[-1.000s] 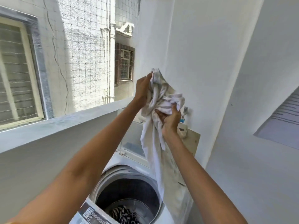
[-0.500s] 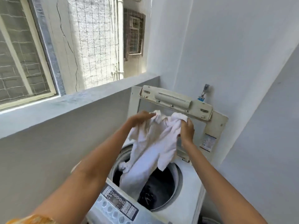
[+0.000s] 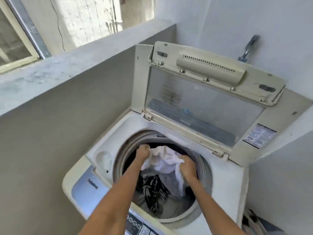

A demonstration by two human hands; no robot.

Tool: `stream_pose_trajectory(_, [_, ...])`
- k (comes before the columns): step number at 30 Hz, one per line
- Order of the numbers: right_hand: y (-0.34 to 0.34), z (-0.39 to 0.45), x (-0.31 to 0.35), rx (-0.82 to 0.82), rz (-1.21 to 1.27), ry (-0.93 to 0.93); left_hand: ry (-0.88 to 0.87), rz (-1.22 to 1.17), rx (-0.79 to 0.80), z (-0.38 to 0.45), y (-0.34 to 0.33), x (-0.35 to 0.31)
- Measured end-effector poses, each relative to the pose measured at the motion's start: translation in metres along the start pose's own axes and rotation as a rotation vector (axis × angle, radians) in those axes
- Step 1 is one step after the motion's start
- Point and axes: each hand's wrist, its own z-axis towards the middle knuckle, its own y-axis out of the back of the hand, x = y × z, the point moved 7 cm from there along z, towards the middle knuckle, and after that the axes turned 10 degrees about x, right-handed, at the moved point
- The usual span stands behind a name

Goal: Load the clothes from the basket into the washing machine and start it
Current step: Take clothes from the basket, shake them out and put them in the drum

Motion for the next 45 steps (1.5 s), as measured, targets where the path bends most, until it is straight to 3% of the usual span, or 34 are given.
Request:
stream_pose_trajectory(3, [-0.076, 0.033, -0.057, 0.360, -0.197, -0.153, 0.063, 0.150, 0.406, 0.022, -0.072, 0.015])
stream_pose_trajectory(6, [-0.124, 0.041, -0.096, 0.566, -0.317, -0.236, 0.092, 0.159, 0.461, 0.044, -0.111, 0.037])
stream_pose_trajectory(9, [-0.133, 0.042, -0.102, 0.586, -0.318, -0.267, 0.069, 0.153, 0.434, 0.063, -0.128, 0.048])
stream_pose_trajectory(13, [-0.102, 0.038, -0.083, 0.377, -0.190, -0.234, -0.040, 0.007, 0.264, 0.058, -0.121, 0.026])
stream_pose_trajectory(18, [0.009, -0.011, -0.028, -0.269, 0.177, 0.032, -0.387, -0.150, 0.016, -0.014, -0.109, -0.059])
stream_pose_trajectory(21, [0.071, -0.069, -0.005, -0.529, 0.410, 0.218, -0.622, -0.289, -0.057, -0.077, -0.118, -0.130])
stream_pose_trajectory(24, [0.121, -0.119, -0.007, -0.728, 0.574, 0.307, -0.806, -0.350, 0.001, -0.130, -0.147, -0.195])
stream_pose_trajectory(26, [0.175, -0.168, -0.041, -0.921, 0.677, 0.348, -0.917, -0.263, 0.078, -0.178, -0.200, -0.244])
stream_pose_trajectory(30, [0.199, -0.199, -0.111, -1.073, 0.830, 0.203, -0.832, -0.114, 0.362, -0.189, -0.293, -0.256])
stream_pose_trajectory(33, [0.197, -0.209, -0.214, -0.987, 0.816, -0.064, -0.621, -0.064, 0.488, -0.177, -0.390, -0.222])
stream_pose_trajectory(38, [0.136, -0.178, -0.375, -0.561, 0.639, -0.417, -0.217, 0.246, 0.485, -0.114, -0.503, -0.097])
stream_pose_trajectory(41, [0.090, -0.157, -0.455, -0.394, 0.506, -0.548, -0.058, 0.451, 0.465, -0.073, -0.541, -0.013])
stream_pose_trajectory(45, [0.031, -0.130, -0.531, -0.173, 0.398, -0.601, 0.008, 0.806, 0.476, -0.027, -0.568, 0.073])
